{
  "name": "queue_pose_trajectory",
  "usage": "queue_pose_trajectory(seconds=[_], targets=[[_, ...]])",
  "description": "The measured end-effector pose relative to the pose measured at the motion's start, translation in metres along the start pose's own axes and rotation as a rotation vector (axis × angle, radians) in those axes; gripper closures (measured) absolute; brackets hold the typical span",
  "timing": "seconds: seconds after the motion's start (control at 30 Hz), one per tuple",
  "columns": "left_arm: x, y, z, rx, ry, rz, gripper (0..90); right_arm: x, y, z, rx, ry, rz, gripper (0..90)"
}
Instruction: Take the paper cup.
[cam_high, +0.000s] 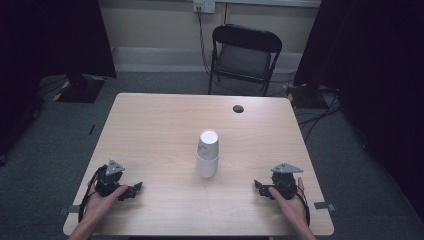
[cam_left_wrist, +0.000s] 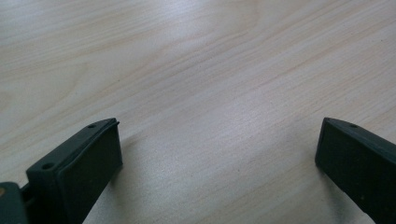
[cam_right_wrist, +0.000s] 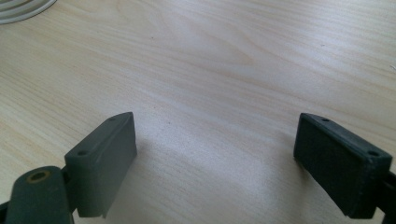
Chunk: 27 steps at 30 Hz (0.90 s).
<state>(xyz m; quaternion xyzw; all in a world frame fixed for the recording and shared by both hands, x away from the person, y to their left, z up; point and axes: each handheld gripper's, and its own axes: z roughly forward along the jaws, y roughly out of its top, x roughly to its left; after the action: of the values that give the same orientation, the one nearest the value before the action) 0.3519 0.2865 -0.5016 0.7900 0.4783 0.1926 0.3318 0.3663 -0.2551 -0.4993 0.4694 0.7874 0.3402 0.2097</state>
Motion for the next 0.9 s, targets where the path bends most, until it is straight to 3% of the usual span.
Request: queue_pose_trajectory(seconds=[0.13, 0.3, 0.33, 0.37, 0.4, 0.6, 0.63, 0.7, 0.9], targets=[[0.0, 0.003, -0.001, 0.021, 0.001, -0.005, 1.0, 0.0, 0.0, 0.0, 0.001, -0.002, 0.003, 12.4], [-0.002, 0.004, -0.003, 0.002, 0.009, -0.021, 15.0, 0.0, 0.0, 0.0, 0.001, -0.004, 0.003, 12.3], [-0.001, 0.004, -0.005, 0.005, 0.002, -0.022, 16.3, 0.0, 0.0, 0.0, 0.001, -0.002, 0.003, 12.2], [0.0, 0.005, -0.007, 0.004, -0.048, -0.058, 16.1, 0.0, 0.0, 0.0, 0.001, -0.003, 0.004, 12.3], [-0.001, 0.006, -0.008, 0.006, -0.061, -0.062, 16.2, 0.0, 0.0, 0.0, 0.001, -0.003, 0.004, 12.2], [-0.008, 0.01, -0.01, 0.01, -0.062, -0.022, 16.5, 0.001, 0.003, -0.001, 0.012, 0.004, 0.003, 15.9], [-0.011, 0.01, -0.009, 0.02, -0.054, 0.0, 16.6, 0.002, 0.005, -0.002, 0.01, 0.014, -0.005, 15.5], [-0.014, 0.009, -0.006, 0.044, -0.049, 0.037, 16.8, 0.006, 0.012, -0.006, -0.037, 0.029, -0.024, 15.3], [-0.013, 0.006, -0.004, 0.027, -0.031, 0.034, 16.2, 0.018, 0.033, -0.016, -0.127, 0.092, -0.051, 16.2]])
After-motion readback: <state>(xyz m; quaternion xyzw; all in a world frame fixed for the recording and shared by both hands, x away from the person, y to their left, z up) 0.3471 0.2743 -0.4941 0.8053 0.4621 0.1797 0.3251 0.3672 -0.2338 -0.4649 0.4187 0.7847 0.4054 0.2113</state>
